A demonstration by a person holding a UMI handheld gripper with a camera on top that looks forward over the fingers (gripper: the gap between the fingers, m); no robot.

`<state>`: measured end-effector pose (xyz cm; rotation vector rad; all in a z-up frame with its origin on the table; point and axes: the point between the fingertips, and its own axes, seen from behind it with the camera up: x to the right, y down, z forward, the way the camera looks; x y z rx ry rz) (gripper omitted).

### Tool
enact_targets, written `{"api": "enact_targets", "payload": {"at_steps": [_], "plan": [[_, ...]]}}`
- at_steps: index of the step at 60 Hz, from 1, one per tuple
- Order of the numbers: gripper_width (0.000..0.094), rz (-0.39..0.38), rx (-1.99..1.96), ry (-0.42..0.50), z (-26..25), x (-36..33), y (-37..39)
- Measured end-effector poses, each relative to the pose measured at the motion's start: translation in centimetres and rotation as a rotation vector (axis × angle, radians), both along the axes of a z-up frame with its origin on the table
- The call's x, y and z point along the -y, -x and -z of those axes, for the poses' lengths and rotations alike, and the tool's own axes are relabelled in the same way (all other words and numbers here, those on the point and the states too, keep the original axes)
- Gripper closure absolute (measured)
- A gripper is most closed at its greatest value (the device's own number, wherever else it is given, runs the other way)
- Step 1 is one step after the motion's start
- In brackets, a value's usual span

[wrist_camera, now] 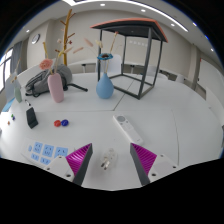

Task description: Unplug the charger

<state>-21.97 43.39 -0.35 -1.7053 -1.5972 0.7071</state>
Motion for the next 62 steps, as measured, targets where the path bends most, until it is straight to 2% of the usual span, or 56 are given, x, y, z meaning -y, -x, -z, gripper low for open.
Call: {"api": "enact_targets", "payload": {"at_steps": [1,4,7,14,19,30,44,49,62], "plan": [[0.0065,0.000,-0.001,-0.001,-0.3,0.1,-0.3],[0.0114,-0.001,-0.002,-0.009,-1.7,0.0,-1.4],[0.0081,-0.010,-0.014,-0.028,-3.5,0.1,-2.8],[0.0085,-0.026,-0.013,-0.047,-8.5,0.8,-8.2],[0.0085,-0.042,0.001,-0.035,-12.1,1.9,-13.3],[0.0084,-0.027,0.042,0.036,-19.0,3.9,-25.6],[0.0083,0.012,0.040,0.010,-22.4,4.3,-33.5],[0.0083,0.019,0.015,-0.024,-22.7,3.9,-34.0],[0.0084,0.003,-0.005,-0.010,-22.4,4.2,-32.9]]}}
